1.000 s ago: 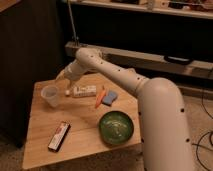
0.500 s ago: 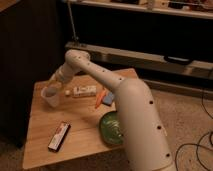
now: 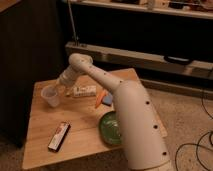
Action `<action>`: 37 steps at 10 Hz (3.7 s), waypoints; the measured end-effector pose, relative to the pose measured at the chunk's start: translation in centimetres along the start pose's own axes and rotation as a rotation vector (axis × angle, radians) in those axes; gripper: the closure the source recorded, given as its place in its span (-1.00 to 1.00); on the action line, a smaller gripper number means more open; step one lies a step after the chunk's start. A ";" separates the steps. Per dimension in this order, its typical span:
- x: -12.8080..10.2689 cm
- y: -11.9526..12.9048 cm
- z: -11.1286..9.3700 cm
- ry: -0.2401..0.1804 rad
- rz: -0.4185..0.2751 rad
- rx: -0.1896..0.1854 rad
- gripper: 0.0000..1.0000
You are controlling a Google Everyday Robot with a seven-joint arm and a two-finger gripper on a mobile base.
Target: Place the ceramic cup in the ceramic bowl
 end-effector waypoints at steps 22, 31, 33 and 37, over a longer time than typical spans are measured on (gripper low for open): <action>-21.5 20.7 -22.9 0.200 0.376 0.078 1.00; -20.0 31.8 -25.8 0.250 0.686 -0.056 1.00; -20.2 31.5 -25.3 0.230 0.676 -0.065 0.93; -20.0 30.3 -23.1 0.151 0.626 -0.210 0.10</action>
